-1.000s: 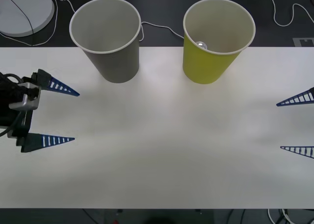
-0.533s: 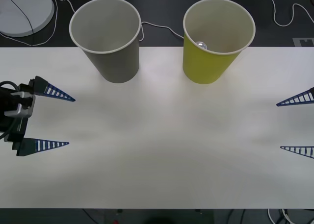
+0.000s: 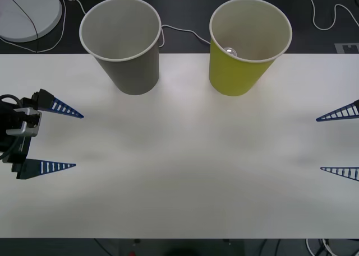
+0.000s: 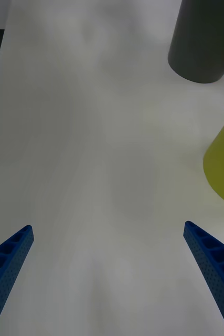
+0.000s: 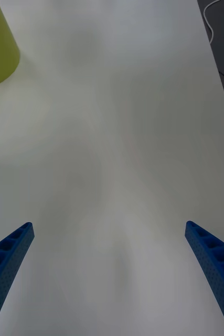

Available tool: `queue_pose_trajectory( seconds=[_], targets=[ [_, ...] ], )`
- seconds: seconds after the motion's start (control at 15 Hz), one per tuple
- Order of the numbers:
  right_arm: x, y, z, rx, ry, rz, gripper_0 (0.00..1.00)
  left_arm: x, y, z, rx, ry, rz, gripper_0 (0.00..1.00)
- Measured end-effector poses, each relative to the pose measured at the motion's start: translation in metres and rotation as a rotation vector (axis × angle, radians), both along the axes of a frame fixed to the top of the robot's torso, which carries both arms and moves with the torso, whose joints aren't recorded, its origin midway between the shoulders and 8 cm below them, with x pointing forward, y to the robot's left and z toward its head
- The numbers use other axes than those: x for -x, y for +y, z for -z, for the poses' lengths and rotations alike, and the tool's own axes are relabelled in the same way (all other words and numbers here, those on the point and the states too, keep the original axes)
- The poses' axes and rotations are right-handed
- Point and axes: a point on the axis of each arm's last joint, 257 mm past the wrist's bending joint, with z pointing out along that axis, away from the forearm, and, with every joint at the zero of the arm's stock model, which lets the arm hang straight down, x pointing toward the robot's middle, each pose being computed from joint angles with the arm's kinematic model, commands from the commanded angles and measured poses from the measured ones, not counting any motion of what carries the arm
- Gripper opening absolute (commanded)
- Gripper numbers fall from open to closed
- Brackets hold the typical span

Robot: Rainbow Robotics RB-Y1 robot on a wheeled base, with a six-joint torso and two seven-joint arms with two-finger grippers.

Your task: Put the can into the green bin and the plastic bottle into the gray bin

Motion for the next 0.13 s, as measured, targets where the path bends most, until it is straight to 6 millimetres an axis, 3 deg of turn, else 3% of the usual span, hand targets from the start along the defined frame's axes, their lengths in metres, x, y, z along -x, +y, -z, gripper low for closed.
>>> queue_pose_trajectory(
  seconds=[0.13],
  targets=[
    [0.0000,0.0000,0.0000,0.000,0.000,0.000,1.00,0.0000,0.0000,0.0000,0.000,0.000,0.000,1.00]
  ],
)
